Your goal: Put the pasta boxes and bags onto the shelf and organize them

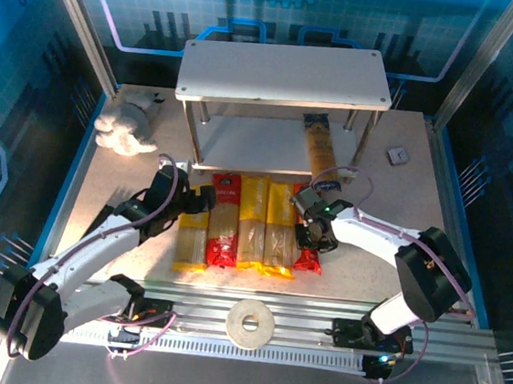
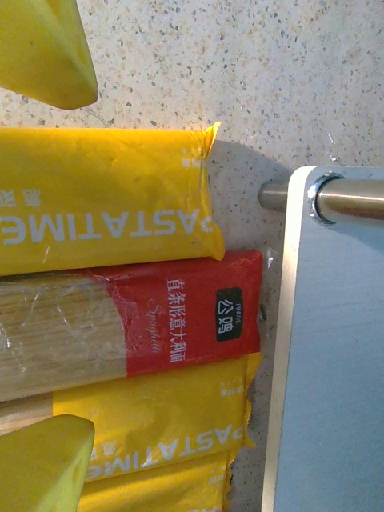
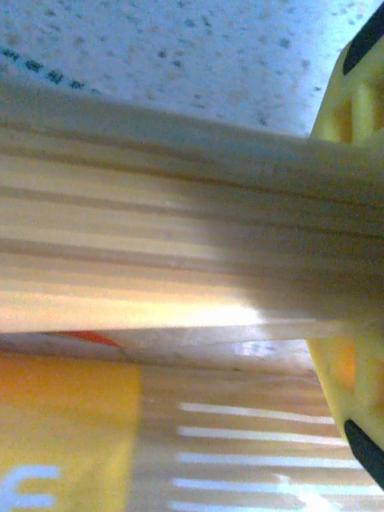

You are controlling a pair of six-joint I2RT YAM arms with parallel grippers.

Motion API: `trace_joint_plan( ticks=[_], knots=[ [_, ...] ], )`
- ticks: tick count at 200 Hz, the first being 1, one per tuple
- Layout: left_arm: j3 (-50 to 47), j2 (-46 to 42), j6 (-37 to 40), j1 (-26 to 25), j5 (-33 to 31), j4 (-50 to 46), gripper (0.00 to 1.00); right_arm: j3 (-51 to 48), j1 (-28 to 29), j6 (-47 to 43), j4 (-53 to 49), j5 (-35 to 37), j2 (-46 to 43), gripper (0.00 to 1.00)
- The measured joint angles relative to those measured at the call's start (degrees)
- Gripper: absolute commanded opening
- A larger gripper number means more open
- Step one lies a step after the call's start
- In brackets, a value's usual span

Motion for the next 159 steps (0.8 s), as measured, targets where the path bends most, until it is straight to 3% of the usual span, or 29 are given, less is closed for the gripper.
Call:
trace_joint_plan(
  ticks=[17, 82, 122, 159],
  knots=[
    [0.0, 0.0, 0.0, 0.0, 0.0, 0.1, 0.99, 0.0, 1.2, 0.4, -2.9, -0.4, -3.0, 0.15],
    [0.0, 0.0, 0.0, 0.0, 0.1, 0.7, 0.99, 2.9, 3.1, 0.3, -11.7, -1.7, -15.8, 0.17],
    [0.0, 0.2, 0.0, 0.0, 0.5, 1.0, 0.99, 7.0, 3.4, -0.5, -12.6, -1.6, -16.2, 0.19],
    [0.0, 0.2, 0.0, 0.0, 0.9, 1.1, 0.99, 14.3, 1.7, -3.1, -9.6, -1.7, -9.5, 0.19]
  ],
)
